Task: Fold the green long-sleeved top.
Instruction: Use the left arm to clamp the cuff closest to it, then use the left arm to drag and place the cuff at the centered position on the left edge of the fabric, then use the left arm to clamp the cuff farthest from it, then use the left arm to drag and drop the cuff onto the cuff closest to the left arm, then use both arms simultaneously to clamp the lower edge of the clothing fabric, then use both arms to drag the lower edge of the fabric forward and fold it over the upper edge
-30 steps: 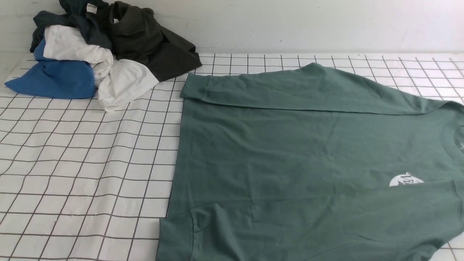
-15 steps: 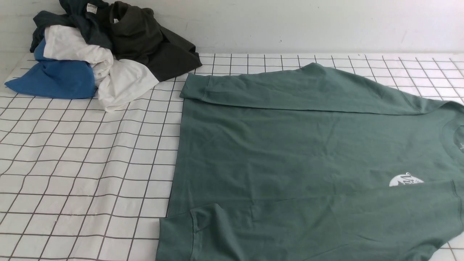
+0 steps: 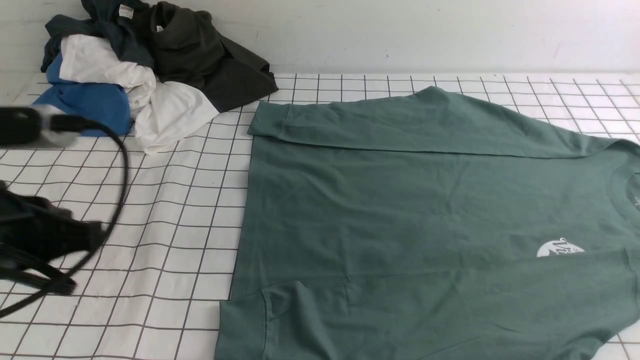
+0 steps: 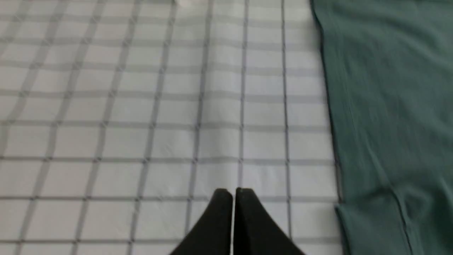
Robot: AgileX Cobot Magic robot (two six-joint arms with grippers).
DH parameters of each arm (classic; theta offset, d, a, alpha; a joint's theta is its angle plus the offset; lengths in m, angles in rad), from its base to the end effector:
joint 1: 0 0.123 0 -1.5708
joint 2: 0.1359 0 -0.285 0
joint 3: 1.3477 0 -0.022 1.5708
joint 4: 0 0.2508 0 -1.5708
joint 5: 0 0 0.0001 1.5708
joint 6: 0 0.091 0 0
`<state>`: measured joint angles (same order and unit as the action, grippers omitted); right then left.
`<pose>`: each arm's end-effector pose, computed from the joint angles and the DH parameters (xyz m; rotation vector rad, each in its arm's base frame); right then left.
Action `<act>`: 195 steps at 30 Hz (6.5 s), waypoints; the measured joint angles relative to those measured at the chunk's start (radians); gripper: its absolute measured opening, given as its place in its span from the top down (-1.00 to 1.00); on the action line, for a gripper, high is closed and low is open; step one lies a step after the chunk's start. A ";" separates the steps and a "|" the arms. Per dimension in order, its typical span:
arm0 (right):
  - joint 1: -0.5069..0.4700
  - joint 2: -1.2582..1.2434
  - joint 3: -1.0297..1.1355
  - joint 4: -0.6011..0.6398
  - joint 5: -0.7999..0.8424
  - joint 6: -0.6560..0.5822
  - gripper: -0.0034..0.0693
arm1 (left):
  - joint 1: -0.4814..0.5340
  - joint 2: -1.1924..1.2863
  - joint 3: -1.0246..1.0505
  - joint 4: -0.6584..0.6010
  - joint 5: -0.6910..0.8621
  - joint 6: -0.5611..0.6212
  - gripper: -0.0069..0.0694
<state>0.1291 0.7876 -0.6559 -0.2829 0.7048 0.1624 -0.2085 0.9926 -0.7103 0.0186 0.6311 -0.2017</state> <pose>0.1472 0.0025 0.3015 -0.1180 2.2884 -0.1709 0.1860 -0.0383 0.2866 0.0211 2.4038 -0.1714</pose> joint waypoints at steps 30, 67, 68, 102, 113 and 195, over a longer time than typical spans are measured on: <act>0.336 0.412 -0.195 0.264 0.161 -0.351 0.94 | -0.194 0.675 -0.189 -0.281 -0.054 0.220 0.82; 0.336 0.474 -0.137 0.249 -0.124 -0.284 0.94 | 0.047 1.539 -1.703 -0.238 0.208 0.290 -0.28; 0.336 0.495 -0.137 0.269 -0.133 -0.284 0.94 | 0.048 1.593 -1.757 -0.238 0.208 0.289 -0.30; 0.336 0.392 -0.137 0.217 -0.058 -0.295 0.94 | -0.073 1.143 -1.313 -0.239 0.598 0.443 0.76; 0.336 0.326 -0.137 0.217 -0.054 -0.295 0.94 | -0.112 1.111 -1.067 -0.120 0.594 0.432 0.29; 0.043 0.836 -0.358 -0.813 -0.377 0.130 0.89 | 0.019 0.717 -0.768 -0.237 0.051 0.463 0.78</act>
<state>0.1721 1.6232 -1.0137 -1.0962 0.3283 0.2924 -0.1891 1.7094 -1.4781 -0.2186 0.6822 0.2610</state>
